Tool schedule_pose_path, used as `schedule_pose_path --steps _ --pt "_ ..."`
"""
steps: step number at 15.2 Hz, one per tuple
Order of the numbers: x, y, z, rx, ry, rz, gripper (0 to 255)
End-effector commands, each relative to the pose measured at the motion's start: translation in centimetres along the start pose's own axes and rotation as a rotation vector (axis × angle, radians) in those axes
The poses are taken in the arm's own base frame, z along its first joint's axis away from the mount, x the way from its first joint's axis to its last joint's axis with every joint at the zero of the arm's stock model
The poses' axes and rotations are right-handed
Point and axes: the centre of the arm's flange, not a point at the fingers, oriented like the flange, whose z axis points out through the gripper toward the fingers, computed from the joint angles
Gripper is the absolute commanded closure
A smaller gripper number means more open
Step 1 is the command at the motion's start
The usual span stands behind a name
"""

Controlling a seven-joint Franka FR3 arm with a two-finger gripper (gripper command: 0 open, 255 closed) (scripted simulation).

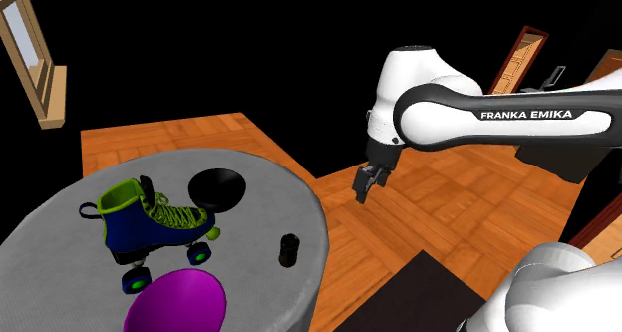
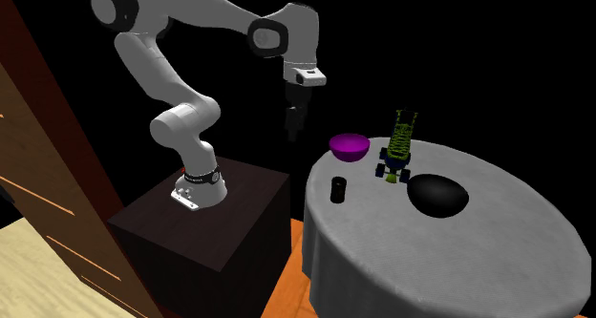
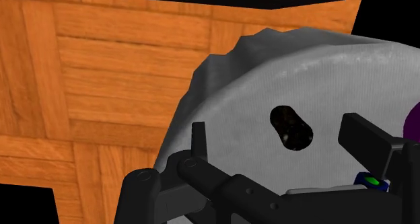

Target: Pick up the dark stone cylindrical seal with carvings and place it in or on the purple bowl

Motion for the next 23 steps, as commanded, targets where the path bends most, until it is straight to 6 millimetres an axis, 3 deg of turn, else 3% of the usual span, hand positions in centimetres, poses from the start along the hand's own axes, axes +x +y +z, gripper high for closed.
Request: schedule_pose_path --steps 1,20,23 --pt "1.2 -0.9 2.2 0.006 0.003 0.004 0" --pt "13.8 -11.5 20.7 0.059 0.010 0.033 0" --pt "14.1 -11.9 22.3 0.060 0.011 0.034 0"
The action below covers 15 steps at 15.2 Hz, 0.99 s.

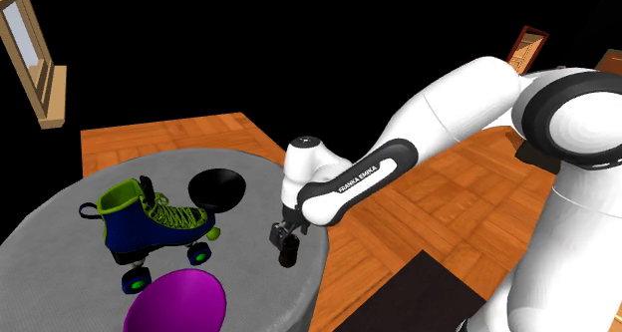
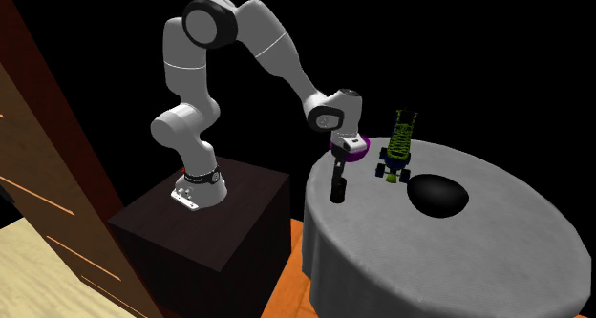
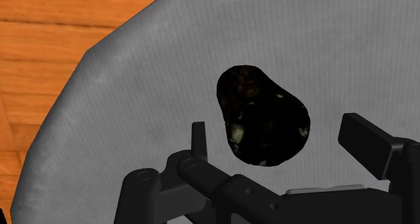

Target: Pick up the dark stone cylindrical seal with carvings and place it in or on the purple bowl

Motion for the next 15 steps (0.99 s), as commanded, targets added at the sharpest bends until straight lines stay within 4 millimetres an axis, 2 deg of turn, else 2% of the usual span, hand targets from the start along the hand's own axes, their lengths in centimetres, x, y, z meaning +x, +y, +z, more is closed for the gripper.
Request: schedule_pose_path --steps 1,6,13,14,15 --pt "0.1 0.0 1.2 0.001 0.000 0.001 0" --pt "0.1 -0.1 3.7 0.001 0.000 0.001 0" --pt "0.1 0.0 3.6 0.001 0.000 0.001 0" --pt "0.1 0.0 3.6 0.001 0.000 0.001 255" --pt "0.1 0.0 3.6 0.001 0.000 0.001 255"
